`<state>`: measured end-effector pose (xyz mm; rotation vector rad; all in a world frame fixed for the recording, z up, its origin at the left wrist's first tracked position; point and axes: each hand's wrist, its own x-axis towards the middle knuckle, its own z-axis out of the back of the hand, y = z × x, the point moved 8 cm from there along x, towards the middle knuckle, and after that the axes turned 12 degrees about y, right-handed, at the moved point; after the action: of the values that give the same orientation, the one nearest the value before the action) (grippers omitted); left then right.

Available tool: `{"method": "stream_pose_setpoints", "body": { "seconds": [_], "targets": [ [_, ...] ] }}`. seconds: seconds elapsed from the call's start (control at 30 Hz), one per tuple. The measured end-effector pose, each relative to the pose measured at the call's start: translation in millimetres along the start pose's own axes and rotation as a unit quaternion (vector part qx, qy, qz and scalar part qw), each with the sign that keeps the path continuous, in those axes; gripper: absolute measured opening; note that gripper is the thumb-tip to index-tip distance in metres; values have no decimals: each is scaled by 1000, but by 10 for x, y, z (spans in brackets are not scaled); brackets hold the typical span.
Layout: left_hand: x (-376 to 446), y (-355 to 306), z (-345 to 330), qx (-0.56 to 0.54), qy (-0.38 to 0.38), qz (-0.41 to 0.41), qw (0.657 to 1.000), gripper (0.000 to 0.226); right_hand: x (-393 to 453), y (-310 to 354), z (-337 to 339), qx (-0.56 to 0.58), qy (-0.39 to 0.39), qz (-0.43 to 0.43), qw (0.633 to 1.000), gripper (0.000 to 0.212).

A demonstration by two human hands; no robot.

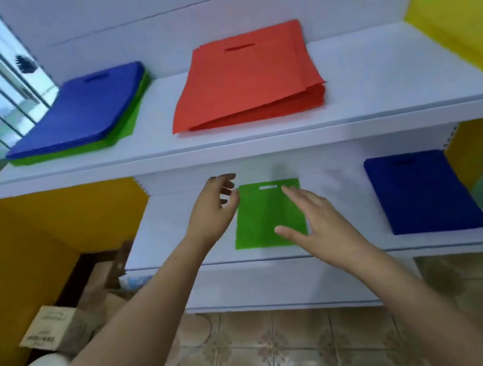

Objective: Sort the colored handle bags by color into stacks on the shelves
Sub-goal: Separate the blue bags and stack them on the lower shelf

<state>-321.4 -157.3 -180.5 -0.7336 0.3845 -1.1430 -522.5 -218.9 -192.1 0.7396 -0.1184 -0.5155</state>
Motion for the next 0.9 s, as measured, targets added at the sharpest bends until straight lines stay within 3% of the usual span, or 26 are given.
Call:
{"method": "stream_pose_setpoints", "body": {
  "seconds": [0.2, 0.4, 0.73, 0.9],
  "targets": [
    [-663, 100, 1580, 84, -133, -52, 986, 20, 526, 1372, -445, -12, -27, 65, 997, 76],
    [-538, 244, 2818, 101, -221, -79, 967, 21, 1060, 2091, -597, 18, -59, 93, 994, 73],
    [831, 1213, 4118, 173, -181, -16, 968, 32, 2585, 2687, -114, 42, -145, 136, 979, 63],
    [1577, 1690, 4430, 257, -94, 51, 961, 47, 3522, 2869, -56, -69, -34, 34, 996, 80]
  ]
}}
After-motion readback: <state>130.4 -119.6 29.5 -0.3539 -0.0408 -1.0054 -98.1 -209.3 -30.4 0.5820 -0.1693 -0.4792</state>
